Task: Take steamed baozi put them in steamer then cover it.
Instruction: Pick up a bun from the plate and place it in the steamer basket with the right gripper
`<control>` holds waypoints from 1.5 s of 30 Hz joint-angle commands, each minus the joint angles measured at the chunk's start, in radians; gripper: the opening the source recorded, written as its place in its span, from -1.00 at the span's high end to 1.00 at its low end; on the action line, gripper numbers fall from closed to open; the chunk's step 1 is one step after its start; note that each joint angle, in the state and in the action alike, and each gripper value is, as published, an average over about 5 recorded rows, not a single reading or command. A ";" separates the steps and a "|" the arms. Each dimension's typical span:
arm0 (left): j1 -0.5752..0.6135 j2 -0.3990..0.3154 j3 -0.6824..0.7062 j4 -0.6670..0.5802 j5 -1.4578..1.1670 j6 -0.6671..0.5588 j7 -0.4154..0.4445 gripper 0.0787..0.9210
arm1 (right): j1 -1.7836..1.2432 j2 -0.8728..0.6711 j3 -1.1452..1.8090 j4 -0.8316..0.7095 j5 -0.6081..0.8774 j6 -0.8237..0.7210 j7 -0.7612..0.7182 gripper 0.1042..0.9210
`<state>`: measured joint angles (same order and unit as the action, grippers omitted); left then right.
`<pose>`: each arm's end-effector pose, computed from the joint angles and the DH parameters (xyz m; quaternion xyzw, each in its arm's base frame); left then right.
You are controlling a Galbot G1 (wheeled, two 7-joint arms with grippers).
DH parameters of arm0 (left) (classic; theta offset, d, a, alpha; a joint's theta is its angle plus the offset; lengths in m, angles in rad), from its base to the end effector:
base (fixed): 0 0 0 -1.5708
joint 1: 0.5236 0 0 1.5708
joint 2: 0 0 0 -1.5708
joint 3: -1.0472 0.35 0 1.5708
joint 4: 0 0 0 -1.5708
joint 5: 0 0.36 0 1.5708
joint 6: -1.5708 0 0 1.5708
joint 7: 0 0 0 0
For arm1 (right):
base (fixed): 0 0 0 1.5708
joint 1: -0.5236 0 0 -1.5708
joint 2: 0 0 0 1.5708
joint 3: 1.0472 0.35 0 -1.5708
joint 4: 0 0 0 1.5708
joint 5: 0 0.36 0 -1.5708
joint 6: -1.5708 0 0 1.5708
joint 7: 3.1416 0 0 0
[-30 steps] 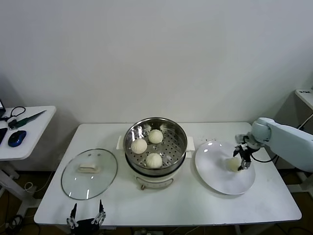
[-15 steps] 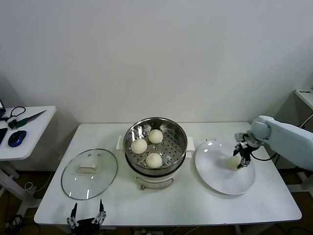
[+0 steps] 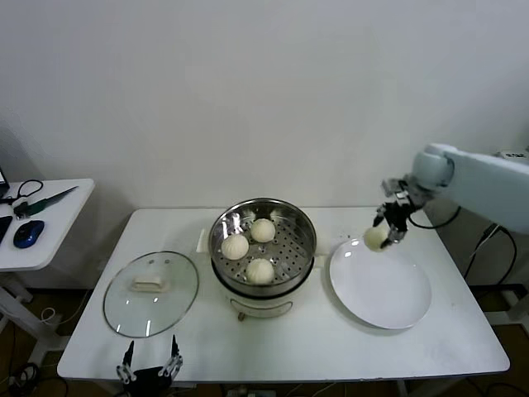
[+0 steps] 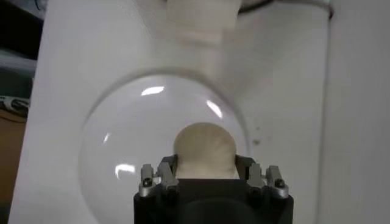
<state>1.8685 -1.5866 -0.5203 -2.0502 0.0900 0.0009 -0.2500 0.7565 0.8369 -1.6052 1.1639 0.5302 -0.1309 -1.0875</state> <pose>0.0830 -0.0040 -0.3591 0.1186 -0.9775 -0.0580 0.1646 0.5790 -0.1216 -0.0426 0.5319 -0.5419 0.5266 0.3822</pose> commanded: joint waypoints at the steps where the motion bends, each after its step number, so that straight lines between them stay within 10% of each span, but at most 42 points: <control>1: 0.001 0.009 -0.002 -0.011 -0.006 0.003 0.002 -0.77 | 0.380 0.184 -0.137 0.237 0.355 -0.078 0.001 -0.30; 37: 0.009 0.012 -0.023 -0.019 -0.023 0.002 -0.002 -0.77 | -0.091 0.375 -0.042 0.052 0.133 -0.156 0.165 -0.31; 45: 0.012 0.011 -0.022 -0.025 -0.021 0.004 -0.003 -0.77 | -0.006 0.359 0.002 0.028 0.164 -0.107 0.108 -0.72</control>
<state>1.8790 -1.5743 -0.5429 -2.0735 0.0671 0.0036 -0.2530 0.7069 1.1985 -1.6359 1.2179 0.6883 -0.2680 -0.9434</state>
